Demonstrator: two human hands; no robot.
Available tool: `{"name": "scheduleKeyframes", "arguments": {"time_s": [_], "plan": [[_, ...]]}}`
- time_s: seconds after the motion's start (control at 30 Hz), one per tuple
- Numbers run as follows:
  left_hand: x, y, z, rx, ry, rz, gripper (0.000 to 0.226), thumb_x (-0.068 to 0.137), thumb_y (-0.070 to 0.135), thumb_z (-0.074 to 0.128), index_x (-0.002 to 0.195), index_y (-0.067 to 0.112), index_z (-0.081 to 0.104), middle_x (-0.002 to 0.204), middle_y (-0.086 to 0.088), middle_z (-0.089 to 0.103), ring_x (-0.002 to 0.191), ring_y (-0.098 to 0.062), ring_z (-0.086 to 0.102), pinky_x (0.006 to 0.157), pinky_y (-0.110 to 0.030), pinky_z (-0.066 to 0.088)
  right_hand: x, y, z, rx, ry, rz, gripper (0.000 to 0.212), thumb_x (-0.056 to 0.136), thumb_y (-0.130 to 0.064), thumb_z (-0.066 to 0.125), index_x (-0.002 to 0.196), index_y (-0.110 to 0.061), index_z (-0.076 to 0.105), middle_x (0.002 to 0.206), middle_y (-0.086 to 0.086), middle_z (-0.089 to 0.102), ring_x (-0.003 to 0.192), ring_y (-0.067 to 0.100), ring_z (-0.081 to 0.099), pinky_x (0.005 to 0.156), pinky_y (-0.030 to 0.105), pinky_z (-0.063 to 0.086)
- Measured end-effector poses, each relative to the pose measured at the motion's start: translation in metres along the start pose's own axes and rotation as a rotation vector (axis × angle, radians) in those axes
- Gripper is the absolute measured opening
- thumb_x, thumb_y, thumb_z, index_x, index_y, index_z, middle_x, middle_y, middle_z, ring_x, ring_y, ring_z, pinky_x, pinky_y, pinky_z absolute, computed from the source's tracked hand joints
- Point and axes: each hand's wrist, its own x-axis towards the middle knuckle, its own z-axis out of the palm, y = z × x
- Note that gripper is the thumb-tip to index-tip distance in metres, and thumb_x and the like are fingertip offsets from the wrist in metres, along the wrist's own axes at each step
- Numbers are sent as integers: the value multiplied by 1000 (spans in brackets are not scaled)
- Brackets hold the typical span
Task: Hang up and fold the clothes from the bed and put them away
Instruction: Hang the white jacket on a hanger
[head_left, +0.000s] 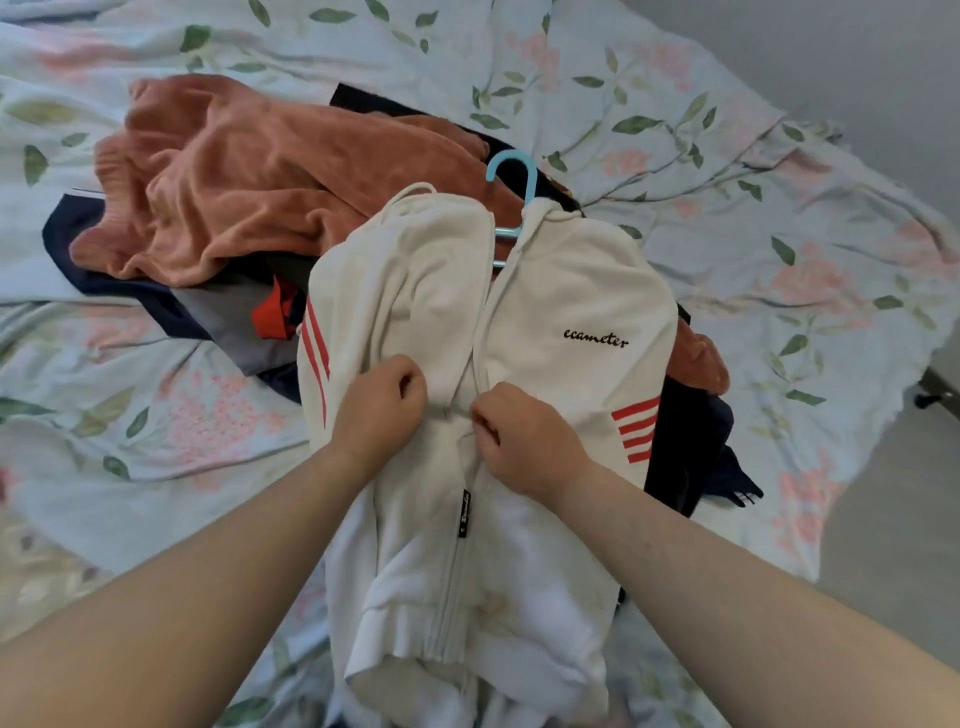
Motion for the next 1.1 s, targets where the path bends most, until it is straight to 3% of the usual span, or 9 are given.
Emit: {"name": "scheduleKeyframes", "arguments": {"time_s": [0.07, 0.2, 0.4, 0.5, 0.6, 0.73, 0.83, 0.93, 1.1], "plan": [[-30, -14, 11, 6, -58, -53, 16, 92, 16, 54, 76, 15, 58, 67, 3, 58, 65, -14, 55, 60, -33, 43, -24, -6, 22, -70, -177, -103, 9, 86, -11, 64, 78, -8, 60, 78, 13, 61, 72, 33, 59, 57, 38, 46], [-80, -46, 39, 62, -358, -131, 12, 91, 16, 58, 84, 15, 68, 82, 6, 67, 76, -14, 60, 69, -26, 43, -58, 2, 56, -21, -566, 280, 18, 93, -33, 60, 100, -16, 61, 105, 7, 68, 100, 30, 63, 71, 34, 45], [-106, -62, 59, 120, -408, -193, 16, 90, 25, 64, 103, 17, 69, 96, 1, 69, 92, -19, 64, 79, -31, 50, -74, 8, 84, 50, -413, 597, 40, 76, -53, 73, 92, -26, 49, 81, -10, 59, 82, 21, 61, 64, 30, 39], [-108, -57, 65, 115, -369, -242, 26, 88, 37, 66, 106, 18, 67, 95, 4, 68, 88, -15, 62, 75, -28, 48, -73, 7, 89, 161, -377, 700, 22, 83, -38, 71, 93, -22, 58, 89, -6, 67, 85, 21, 63, 73, 32, 50], [-107, -50, 68, 127, -372, -273, 32, 86, 33, 67, 114, 18, 65, 104, 2, 67, 94, -17, 62, 75, -24, 42, -71, 6, 84, 283, -315, 737, 3, 87, -18, 62, 88, -20, 64, 81, -6, 64, 80, 18, 61, 68, 26, 45], [-107, -36, 61, -227, -524, -347, 27, 68, 31, 60, 93, 20, 63, 81, 8, 61, 75, -14, 56, 64, -29, 42, -67, 2, 63, 412, -263, 679, 15, 91, -12, 59, 86, -24, 66, 78, -11, 63, 72, 6, 57, 61, 12, 39], [-107, -25, 55, -315, -555, -286, 54, 68, 51, 69, 78, 0, 53, 66, 1, 40, 60, -11, 37, 54, -27, 30, -62, -4, 46, 575, -234, 721, 21, 89, -6, 63, 78, -25, 63, 76, -6, 65, 69, 9, 60, 70, 23, 50], [-105, -20, 54, -340, -547, -290, 42, 78, 32, 78, 72, 0, 53, 63, 0, 43, 58, -12, 39, 55, -27, 31, -52, -9, 33, 770, -214, 836, 22, 87, 4, 63, 78, -16, 63, 70, 5, 64, 60, 18, 59, 68, 37, 54], [-101, -27, 47, -431, -630, -333, 36, 78, 15, 83, 68, 8, 49, 65, -7, 40, 59, -16, 37, 51, -26, 28, -42, -10, 26, 999, -247, 928, 11, 88, 4, 68, 93, -5, 64, 69, 5, 61, 50, 10, 55, 51, 21, 50]]}}
